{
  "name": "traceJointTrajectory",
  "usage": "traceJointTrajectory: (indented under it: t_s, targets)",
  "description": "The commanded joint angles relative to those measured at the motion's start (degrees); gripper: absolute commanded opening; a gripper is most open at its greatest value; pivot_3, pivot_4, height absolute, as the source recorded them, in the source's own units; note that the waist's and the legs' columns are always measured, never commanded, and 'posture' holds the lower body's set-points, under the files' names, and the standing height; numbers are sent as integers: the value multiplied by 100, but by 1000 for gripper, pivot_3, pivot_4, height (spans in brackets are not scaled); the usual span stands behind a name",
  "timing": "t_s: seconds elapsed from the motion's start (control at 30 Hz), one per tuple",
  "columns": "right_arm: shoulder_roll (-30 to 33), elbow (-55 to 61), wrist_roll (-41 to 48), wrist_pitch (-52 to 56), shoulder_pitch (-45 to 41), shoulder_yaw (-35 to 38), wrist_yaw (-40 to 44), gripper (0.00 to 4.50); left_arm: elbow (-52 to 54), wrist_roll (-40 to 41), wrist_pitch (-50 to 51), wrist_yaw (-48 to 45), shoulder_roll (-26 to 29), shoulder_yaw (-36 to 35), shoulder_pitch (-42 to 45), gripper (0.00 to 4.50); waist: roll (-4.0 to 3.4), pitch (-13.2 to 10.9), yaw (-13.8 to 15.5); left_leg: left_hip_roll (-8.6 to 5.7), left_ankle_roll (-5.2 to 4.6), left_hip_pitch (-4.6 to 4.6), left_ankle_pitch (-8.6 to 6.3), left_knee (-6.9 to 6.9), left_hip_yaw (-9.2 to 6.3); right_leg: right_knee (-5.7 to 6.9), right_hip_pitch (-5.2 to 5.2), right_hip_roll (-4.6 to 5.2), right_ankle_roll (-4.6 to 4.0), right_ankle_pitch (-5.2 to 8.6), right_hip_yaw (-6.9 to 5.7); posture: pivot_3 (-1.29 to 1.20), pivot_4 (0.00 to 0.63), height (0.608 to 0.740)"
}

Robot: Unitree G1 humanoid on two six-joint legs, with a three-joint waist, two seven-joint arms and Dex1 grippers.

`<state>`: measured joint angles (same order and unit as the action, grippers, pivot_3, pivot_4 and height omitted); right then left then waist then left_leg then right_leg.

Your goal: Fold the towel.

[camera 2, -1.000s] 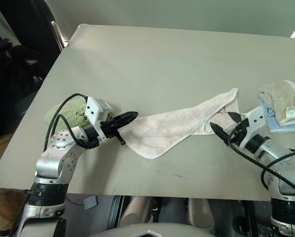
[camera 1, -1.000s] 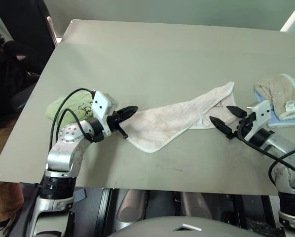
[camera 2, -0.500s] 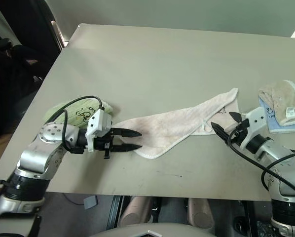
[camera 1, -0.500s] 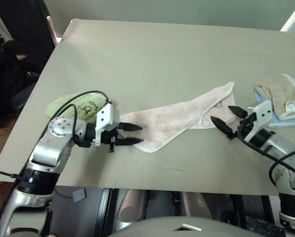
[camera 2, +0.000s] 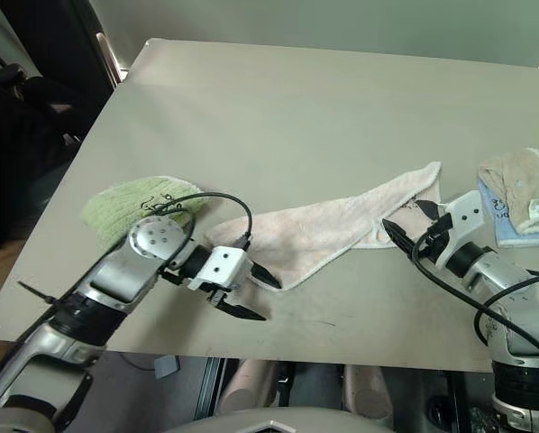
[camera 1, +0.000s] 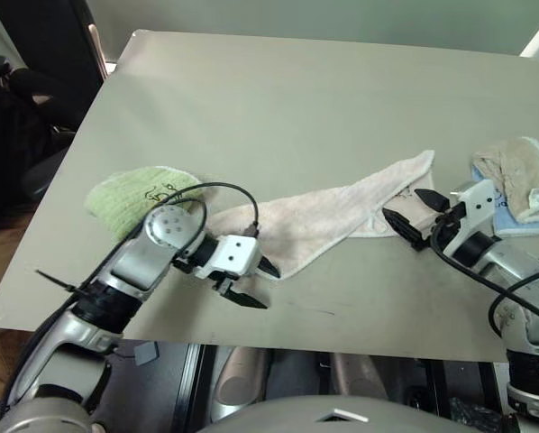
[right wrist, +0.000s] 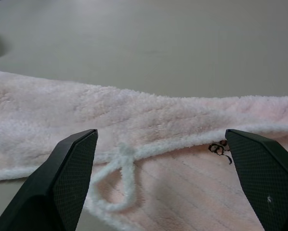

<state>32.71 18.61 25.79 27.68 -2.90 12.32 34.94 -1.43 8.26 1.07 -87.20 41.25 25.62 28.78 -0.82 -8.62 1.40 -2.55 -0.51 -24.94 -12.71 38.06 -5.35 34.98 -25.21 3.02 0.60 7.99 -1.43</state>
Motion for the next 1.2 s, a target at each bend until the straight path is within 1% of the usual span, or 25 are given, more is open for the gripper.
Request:
traceJointTrajectory:
  t_s: [0.03,0.2,0.3,0.37,0.5,0.63,0.77,0.93,1.0,1.07,1.1,1.2]
  targets:
    - [23,332,90,17,97,140,-51,4500,-111,-41,-78,-26,-136,-21,141,3192,-2,1,2,-1,0,1,1,0,0,1,0,0,-1,-1,0,0,150,739]
    - [41,412,104,54,182,214,-80,4500,23,345,268,-206,-153,-233,243,3192,-2,1,-3,0,-1,-2,11,2,1,0,2,0,5,-8,-1,0,150,739]
    - [54,433,113,64,198,244,-83,4500,117,566,457,-317,-34,-359,276,3763,-2,1,-5,1,-1,-1,12,2,1,1,2,-1,6,-8,-1,0,150,739]
    - [65,428,116,60,205,256,-75,4500,154,661,510,-281,-4,-459,285,4480,-2,1,-7,3,0,-1,12,1,1,1,2,-1,7,-7,-1,0,150,739]
    - [62,400,112,55,173,224,-70,4500,-92,197,173,121,-82,-380,337,4480,-2,1,4,1,-3,-2,14,2,1,-1,3,-1,10,-7,-1,0,150,739]
    - [48,319,88,47,52,150,-66,4500,-238,-182,-64,212,-145,-188,302,4480,-2,1,-3,1,-6,-2,14,5,2,-1,4,0,12,-7,-1,0,150,739]
    - [48,271,70,47,-4,130,-57,4500,-360,-323,-135,160,-203,-106,336,4480,-2,1,-2,2,-6,-1,15,5,2,0,4,-1,11,-8,-2,0,150,739]
    - [27,287,51,47,-43,100,-86,4500,-720,-461,-143,231,-422,-51,525,4480,-5,3,11,0,-7,-1,19,5,2,0,6,0,12,-10,-2,0,150,739]
    - [20,322,53,49,-18,107,-97,4500,-800,-447,-135,217,-464,-76,561,4118,-5,4,21,-2,-9,0,22,6,2,0,10,1,14,-13,-2,0,150,739]
    - [14,355,57,51,27,136,-116,4500,-882,-423,-162,179,-478,-107,602,3621,-5,4,18,-2,-9,1,23,8,2,0,11,2,16,-15,-2,0,150,739]
    - [14,362,59,51,37,142,-122,4500,-906,-417,-172,170,-481,-114,614,3196,-5,4,18,-2,-9,0,23,8,2,-1,12,2,17,-15,-1,0,150,739]
    - [18,382,68,47,69,161,-129,4500,-1002,-413,-213,190,-502,-142,657,2167,-5,4,16,-1,-8,1,23,8,2,0,11,1,17,-15,-2,0,150,739]
